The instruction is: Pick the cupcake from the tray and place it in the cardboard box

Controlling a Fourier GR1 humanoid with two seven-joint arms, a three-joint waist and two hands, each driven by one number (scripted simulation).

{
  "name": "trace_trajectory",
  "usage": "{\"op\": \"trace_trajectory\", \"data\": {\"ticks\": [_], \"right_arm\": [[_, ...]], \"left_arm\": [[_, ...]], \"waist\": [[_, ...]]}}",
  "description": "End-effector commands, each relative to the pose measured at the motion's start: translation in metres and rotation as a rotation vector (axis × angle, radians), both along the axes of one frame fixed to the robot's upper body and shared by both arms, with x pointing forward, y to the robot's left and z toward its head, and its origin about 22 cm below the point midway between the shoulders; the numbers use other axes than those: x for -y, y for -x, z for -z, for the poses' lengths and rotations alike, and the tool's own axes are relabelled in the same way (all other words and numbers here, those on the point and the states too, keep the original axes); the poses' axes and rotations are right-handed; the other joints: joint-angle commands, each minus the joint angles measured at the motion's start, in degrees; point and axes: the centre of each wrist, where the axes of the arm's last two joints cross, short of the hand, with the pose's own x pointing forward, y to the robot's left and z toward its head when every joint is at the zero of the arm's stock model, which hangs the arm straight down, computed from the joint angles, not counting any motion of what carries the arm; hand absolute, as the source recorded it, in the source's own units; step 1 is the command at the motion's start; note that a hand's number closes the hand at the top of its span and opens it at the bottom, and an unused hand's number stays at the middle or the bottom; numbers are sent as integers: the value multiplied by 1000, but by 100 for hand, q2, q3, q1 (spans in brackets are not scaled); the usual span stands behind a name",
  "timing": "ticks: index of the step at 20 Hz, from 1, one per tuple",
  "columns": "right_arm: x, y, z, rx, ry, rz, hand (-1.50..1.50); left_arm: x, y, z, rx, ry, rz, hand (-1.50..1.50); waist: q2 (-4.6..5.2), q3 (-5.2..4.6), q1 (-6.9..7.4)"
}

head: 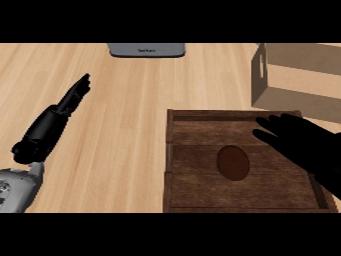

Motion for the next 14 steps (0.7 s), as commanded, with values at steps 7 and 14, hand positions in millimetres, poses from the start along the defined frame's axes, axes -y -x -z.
{"op": "trace_trajectory", "data": {"ticks": [7, 14], "right_arm": [[-62, 2, 30, -94, 108, 76, -150], [-65, 25, 42, -70, 169, 130, -150]], "left_arm": [[-15, -2, 14, 3, -2, 4, 0], [-15, 3, 16, -2, -3, -1, 0]], "waist": [[15, 7, 1], [4, 11, -43]]}}
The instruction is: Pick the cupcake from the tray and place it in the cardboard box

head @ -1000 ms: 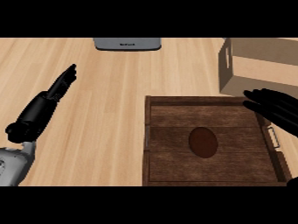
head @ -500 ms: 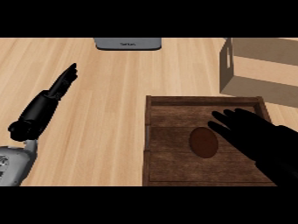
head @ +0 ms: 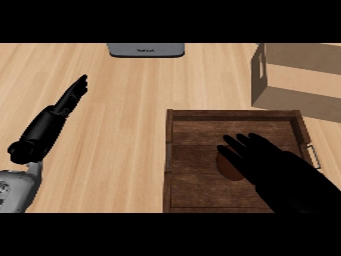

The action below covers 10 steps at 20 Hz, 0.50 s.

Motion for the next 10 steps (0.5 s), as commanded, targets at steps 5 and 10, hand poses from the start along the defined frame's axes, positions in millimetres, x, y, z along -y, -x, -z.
{"op": "trace_trajectory", "data": {"ticks": [5, 10], "right_arm": [[0, -16, 22, 36, 33, 33, -150], [-14, -5, 41, 39, 67, 30, -150]], "left_arm": [[-5, -1, -10, 11, 2, -4, 0], [10, 1, -1, 5, 12, -9, 0]], "waist": [[3, 4, 2], [0, 3, -12]]}}
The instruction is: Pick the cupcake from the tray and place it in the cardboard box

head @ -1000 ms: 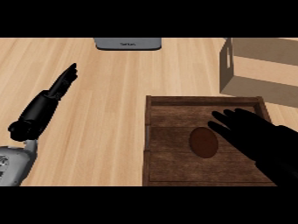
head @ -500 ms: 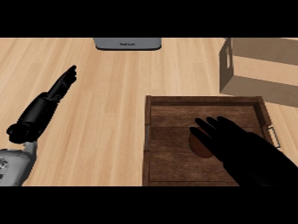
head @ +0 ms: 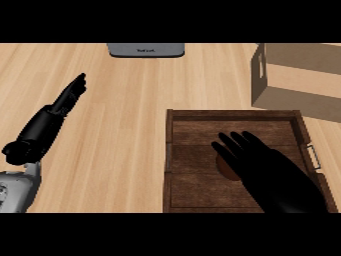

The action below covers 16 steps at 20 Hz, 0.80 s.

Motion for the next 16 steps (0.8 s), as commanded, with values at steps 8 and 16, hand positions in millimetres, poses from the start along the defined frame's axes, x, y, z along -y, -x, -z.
{"op": "trace_trajectory", "data": {"ticks": [8, 16], "right_arm": [[10, -29, 32, 16, 59, 35, -150], [2, -14, 48, -31, 39, 16, -150]], "left_arm": [[15, -3, 6, -10, 11, 17, 0], [11, -5, -3, -7, -2, 5, 0]], "waist": [[5, 0, -11], [-1, 0, -22]]}}
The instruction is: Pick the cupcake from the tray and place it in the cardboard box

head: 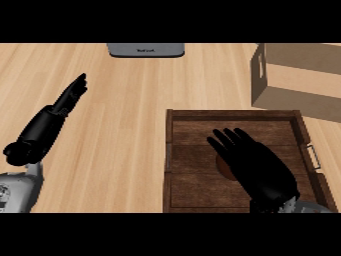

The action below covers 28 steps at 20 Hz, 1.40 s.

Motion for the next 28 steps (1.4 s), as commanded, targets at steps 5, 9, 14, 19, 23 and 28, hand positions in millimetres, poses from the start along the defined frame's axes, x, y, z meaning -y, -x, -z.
{"op": "trace_trajectory", "data": {"ticks": [5, 9, 14, 19, 23, 28], "right_arm": [[26, 2, 23, 1, 51, 22, -150], [4, -26, 33, 12, 54, 46, -150], [3, -41, 36, -38, 39, 44, -150], [28, -27, 48, 7, 24, -112, 150], [21, -34, 47, 122, -7, -140, 150], [37, -47, 66, 100, -77, -289, 150]], "left_arm": [[12, -12, 14, -2, -3, -10, 0], [6, -2, 11, -9, 2, -9, 0], [-11, -1, 11, -18, -10, -10, 0], [3, -5, 6, 10, 3, -10, 0], [-1, 2, 23, -1, 2, -10, 0], [-8, 7, 11, 21, 0, 12, 0]], "waist": [[2, 0, -33], [2, 0, 7], [3, 0, 9], [0, 2, -4], [1, 0, -1], [12, 2, 53]]}}
